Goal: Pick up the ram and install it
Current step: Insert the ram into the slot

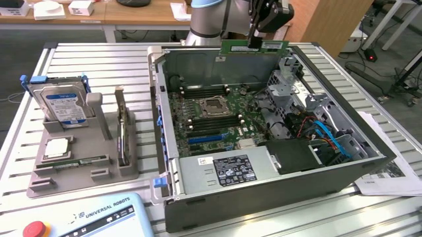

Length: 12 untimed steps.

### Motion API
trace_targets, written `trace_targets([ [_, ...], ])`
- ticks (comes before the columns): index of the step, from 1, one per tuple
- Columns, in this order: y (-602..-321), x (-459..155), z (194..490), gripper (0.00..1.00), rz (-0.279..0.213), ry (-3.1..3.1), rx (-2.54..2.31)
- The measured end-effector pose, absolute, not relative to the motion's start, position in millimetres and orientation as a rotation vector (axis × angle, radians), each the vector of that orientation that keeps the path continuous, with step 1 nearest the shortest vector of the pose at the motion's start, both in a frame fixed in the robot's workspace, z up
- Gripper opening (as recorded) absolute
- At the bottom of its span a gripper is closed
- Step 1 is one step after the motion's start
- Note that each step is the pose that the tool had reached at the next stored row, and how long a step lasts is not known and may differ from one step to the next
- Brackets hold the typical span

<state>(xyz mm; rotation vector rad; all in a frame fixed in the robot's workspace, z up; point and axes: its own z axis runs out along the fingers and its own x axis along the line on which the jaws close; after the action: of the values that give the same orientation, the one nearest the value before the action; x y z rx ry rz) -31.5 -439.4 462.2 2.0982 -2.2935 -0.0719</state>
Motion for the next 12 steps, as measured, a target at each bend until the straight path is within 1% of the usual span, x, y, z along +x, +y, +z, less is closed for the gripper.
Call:
trace_targets([
  [12,-420.4,-39.6,459.1,0.13,-0.072,-2.294,2.098],
])
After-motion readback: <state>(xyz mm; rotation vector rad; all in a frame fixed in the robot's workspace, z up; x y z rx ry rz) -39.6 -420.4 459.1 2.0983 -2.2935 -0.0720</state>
